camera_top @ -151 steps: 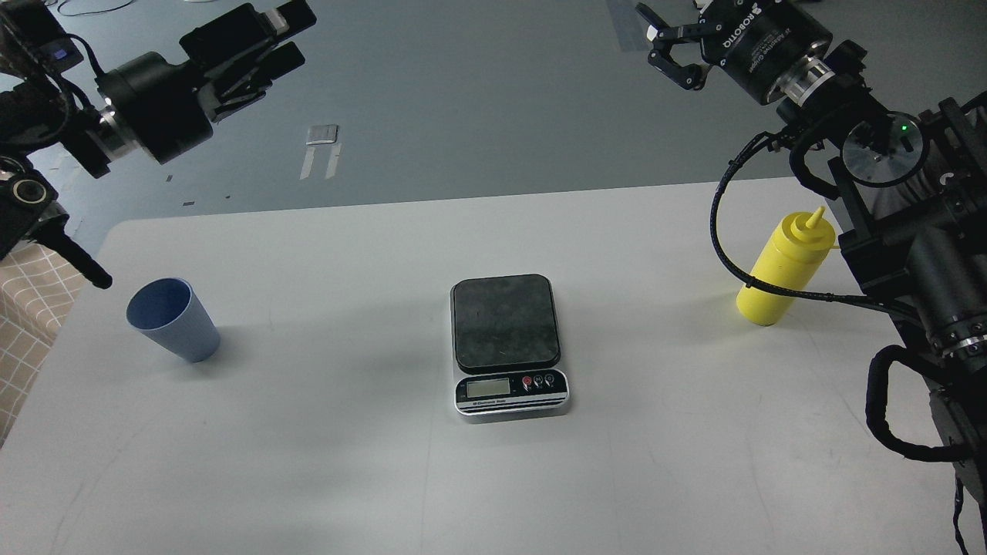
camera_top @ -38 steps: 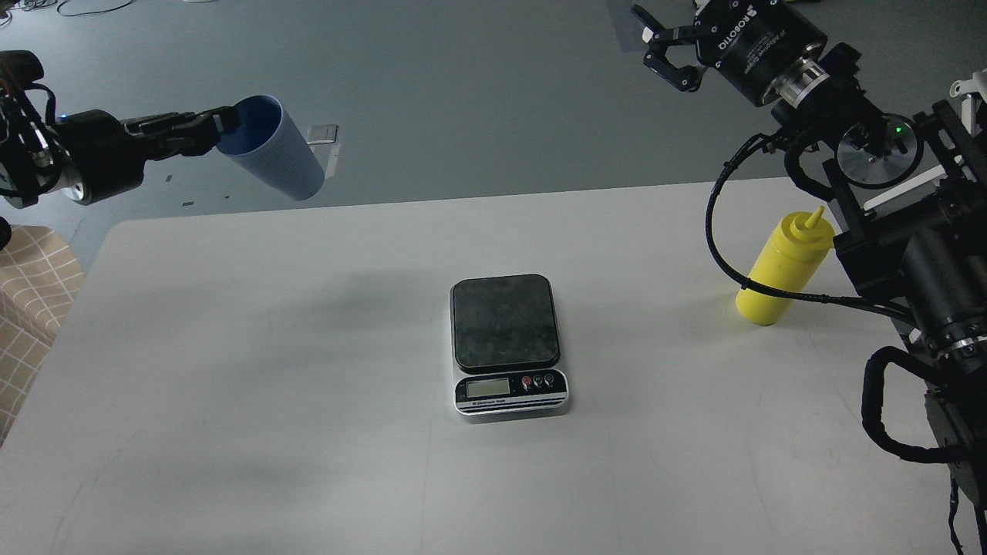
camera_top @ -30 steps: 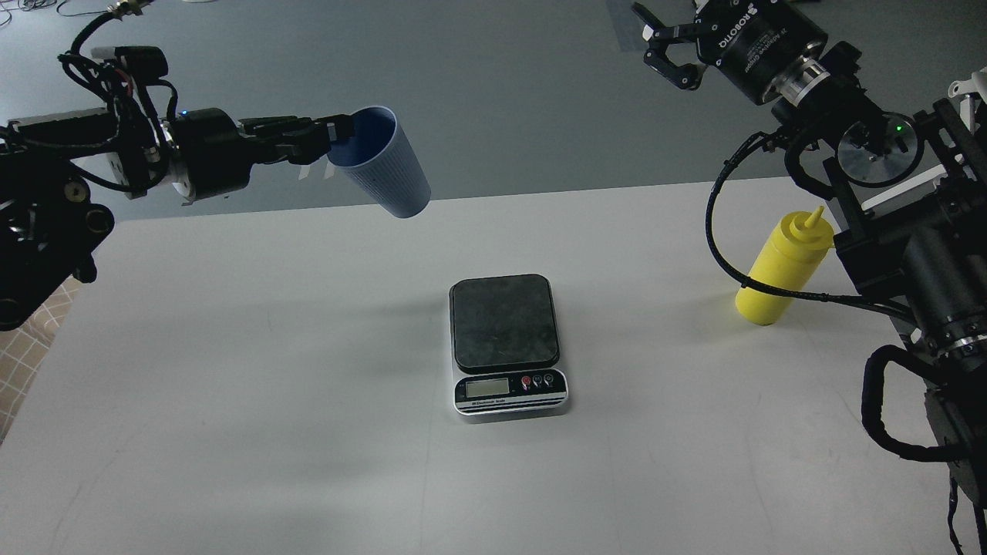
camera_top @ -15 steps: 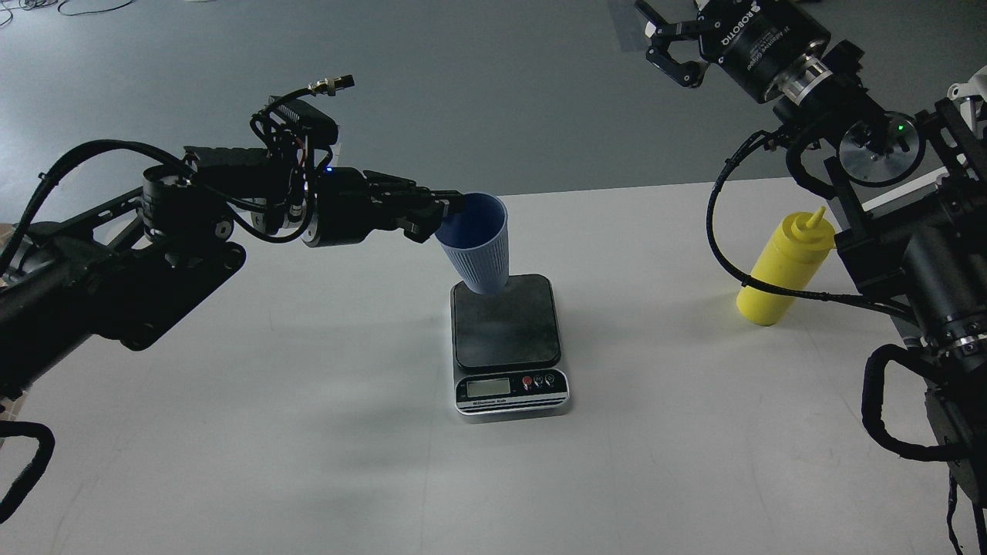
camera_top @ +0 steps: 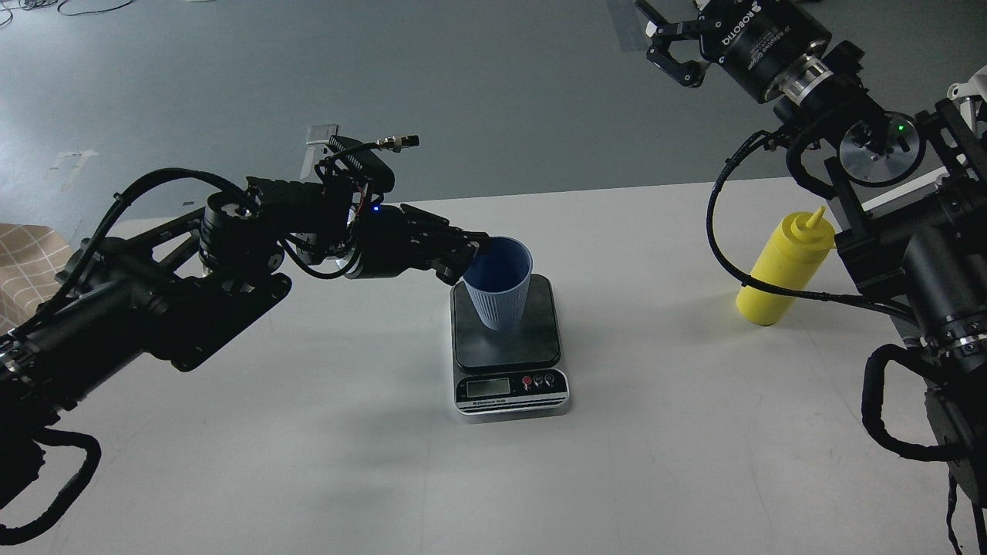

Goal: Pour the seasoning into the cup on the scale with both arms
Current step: 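Lower the blue cup onto the scale and open the left gripper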

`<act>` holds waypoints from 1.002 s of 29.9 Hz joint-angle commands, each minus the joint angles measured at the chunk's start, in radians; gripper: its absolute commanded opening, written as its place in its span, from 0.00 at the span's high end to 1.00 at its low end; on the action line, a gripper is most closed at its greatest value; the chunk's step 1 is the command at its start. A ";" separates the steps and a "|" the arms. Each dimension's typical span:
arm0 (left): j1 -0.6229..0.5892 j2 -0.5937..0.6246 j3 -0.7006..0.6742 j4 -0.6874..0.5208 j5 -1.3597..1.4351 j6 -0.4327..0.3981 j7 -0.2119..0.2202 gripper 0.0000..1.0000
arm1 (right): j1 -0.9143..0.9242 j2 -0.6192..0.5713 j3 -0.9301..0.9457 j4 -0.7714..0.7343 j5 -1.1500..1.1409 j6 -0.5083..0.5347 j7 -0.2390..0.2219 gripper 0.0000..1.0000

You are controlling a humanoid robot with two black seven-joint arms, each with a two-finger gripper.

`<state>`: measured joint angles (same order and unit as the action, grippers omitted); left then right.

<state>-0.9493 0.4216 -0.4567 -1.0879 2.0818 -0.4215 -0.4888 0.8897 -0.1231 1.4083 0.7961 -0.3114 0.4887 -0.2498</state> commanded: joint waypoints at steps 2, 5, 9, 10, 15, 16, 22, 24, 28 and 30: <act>0.003 -0.006 0.001 0.011 0.003 0.003 0.000 1.00 | 0.000 -0.001 0.000 -0.002 0.000 0.000 0.000 0.01; 0.001 -0.023 0.001 0.035 0.003 0.007 0.000 1.00 | 0.000 0.000 0.000 -0.002 0.000 0.000 0.000 0.01; 0.001 -0.027 0.001 0.049 0.003 0.026 0.000 1.00 | 0.000 -0.001 0.000 -0.003 -0.002 0.000 0.000 0.01; 0.001 -0.027 0.001 0.049 0.003 0.026 0.000 1.00 | 0.000 -0.001 0.000 -0.003 0.000 0.000 0.000 0.01; 0.001 -0.046 0.001 0.051 0.000 0.032 0.000 1.00 | 0.000 -0.001 0.000 -0.003 0.000 0.000 0.000 0.01; 0.001 -0.046 0.001 0.051 0.000 0.033 0.000 1.00 | 0.000 -0.001 0.000 -0.003 0.000 0.000 0.000 0.01; 0.003 -0.046 0.000 0.051 -0.003 0.047 0.019 1.00 | 0.000 -0.001 0.000 -0.003 0.000 0.000 0.000 0.01; 0.003 -0.046 0.001 0.051 -0.005 0.053 0.032 1.00 | -0.002 -0.001 0.000 -0.003 0.000 0.000 0.000 0.01; 0.012 -0.046 0.001 0.051 -0.005 0.058 0.041 1.00 | -0.002 -0.001 0.000 -0.002 -0.002 0.000 0.000 0.01; 0.015 -0.046 0.001 0.051 -0.005 0.056 0.044 1.00 | -0.002 -0.001 0.000 -0.002 -0.002 0.000 0.000 0.01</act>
<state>-0.9405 0.3758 -0.4556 -1.0369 2.0766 -0.3649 -0.4502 0.8893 -0.1245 1.4083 0.7930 -0.3123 0.4887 -0.2501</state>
